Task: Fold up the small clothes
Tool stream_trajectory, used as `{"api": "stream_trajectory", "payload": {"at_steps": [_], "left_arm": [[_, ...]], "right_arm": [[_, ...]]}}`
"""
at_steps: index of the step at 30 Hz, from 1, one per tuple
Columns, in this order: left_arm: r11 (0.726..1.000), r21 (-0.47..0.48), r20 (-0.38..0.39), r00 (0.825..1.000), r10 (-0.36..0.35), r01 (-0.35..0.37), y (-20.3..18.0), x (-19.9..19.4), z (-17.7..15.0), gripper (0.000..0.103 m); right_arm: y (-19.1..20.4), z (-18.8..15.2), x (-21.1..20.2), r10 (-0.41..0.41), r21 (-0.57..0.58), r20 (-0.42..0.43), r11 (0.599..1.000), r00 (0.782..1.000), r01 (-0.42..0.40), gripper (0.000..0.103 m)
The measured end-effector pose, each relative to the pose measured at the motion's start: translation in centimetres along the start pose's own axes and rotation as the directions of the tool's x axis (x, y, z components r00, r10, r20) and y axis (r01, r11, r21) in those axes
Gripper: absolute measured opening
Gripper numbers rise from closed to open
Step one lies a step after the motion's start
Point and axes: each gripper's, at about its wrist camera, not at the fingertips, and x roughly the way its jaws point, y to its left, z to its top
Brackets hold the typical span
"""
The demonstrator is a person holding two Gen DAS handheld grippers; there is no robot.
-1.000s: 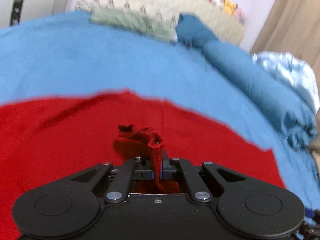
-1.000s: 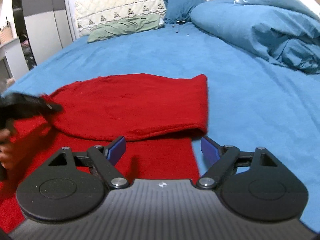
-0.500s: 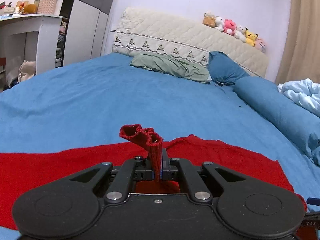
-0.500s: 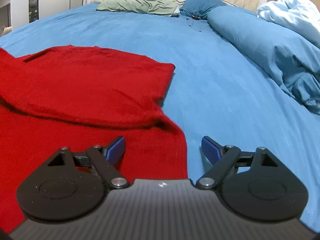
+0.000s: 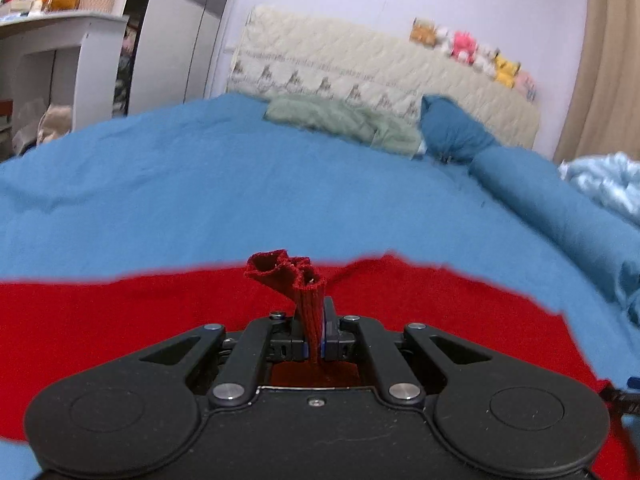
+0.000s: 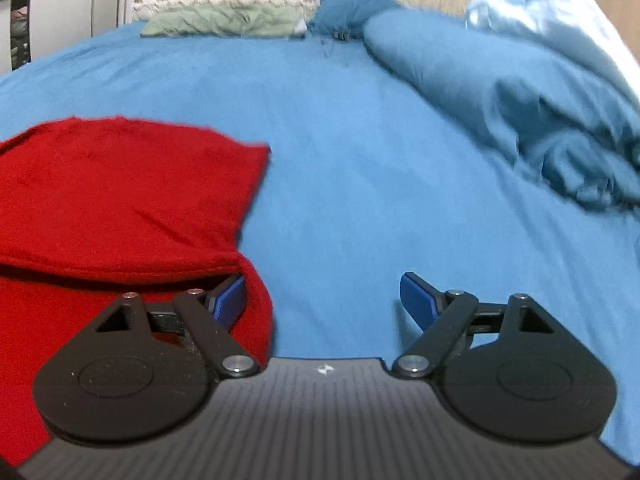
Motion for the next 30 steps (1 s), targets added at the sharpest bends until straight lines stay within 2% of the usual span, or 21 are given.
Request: {"api": "stream_trajectory", "payload": {"at_steps": [3,4,6,8,9,11,14,17,18,20,22,25,27,30], "left_arm": [[0.999,0.012,-0.082,0.996,0.034,-0.033,1.2,-0.2,-2.1,0.012],[0.999,0.016,-0.101,0.994,0.047,-0.045,1.6,-0.6,-2.7,0.016],[0.997,0.016,-0.116,0.991,0.072,-0.070,2.3,-1.9,-3.4,0.017],[0.994,0.024,-0.116,0.988,0.106,-0.104,2.4,-3.5,-3.3,0.033],[0.991,0.041,-0.102,0.986,0.131,-0.128,2.2,-4.2,-3.1,0.038],[0.989,0.071,-0.060,0.990,0.132,-0.127,1.3,-5.2,-2.4,0.049],[0.993,0.100,-0.037,0.997,0.066,-0.062,-0.3,-4.6,-1.1,0.062],[0.991,0.130,-0.052,0.998,0.036,-0.029,-1.8,-2.5,-0.8,0.062],[0.991,0.133,-0.057,0.998,0.032,-0.024,-1.9,-1.9,-1.1,0.062],[0.992,0.129,-0.074,0.997,0.022,-0.013,-1.9,-1.0,-1.3,0.062],[0.992,0.124,-0.092,0.995,0.026,-0.014,-1.5,-0.4,-1.7,0.062],[0.994,0.107,-0.118,0.993,0.026,-0.014,-1.0,0.1,-2.3,0.062],[0.995,0.102,-0.125,0.992,0.030,-0.017,-1.0,0.2,-2.7,0.062],[0.994,0.109,-0.127,0.991,0.038,-0.024,-1.3,0.4,-2.6,0.062]], "right_arm": [[-0.8,-0.4,-0.1,0.031,0.019,-0.020,0.999,0.999,-0.031,0.097],[-1.0,-0.4,-0.3,0.042,0.018,-0.026,0.999,0.999,-0.042,0.097],[-1.3,-0.2,-0.9,0.059,0.010,-0.039,0.998,0.998,-0.058,0.098],[-1.4,0.2,-2.1,0.086,0.001,-0.021,0.996,0.996,-0.086,0.098],[-1.2,0.6,-2.9,0.125,0.001,0.002,0.992,0.992,-0.125,0.098],[-0.3,1.5,-4.1,0.250,-0.004,0.054,0.968,0.967,-0.250,0.099],[3.2,3.3,-3.8,0.390,-0.053,0.070,0.920,0.918,-0.387,0.099],[6.2,3.6,-1.5,0.416,-0.088,0.039,0.907,0.908,-0.412,0.098],[6.6,3.3,-0.5,0.406,-0.082,0.016,0.911,0.914,-0.404,0.098],[6.6,2.3,1.3,0.333,-0.055,-0.031,0.941,0.942,-0.335,0.097],[5.0,1.6,1.4,0.360,0.012,-0.011,0.933,0.933,-0.360,0.097],[4.5,2.7,0.3,0.367,0.022,0.015,0.930,0.930,-0.367,0.099],[4.8,4.3,0.4,0.409,0.011,0.048,0.912,0.911,-0.410,0.099],[5.7,6.7,3.4,0.455,0.021,0.011,0.890,0.891,-0.455,0.099]]}}
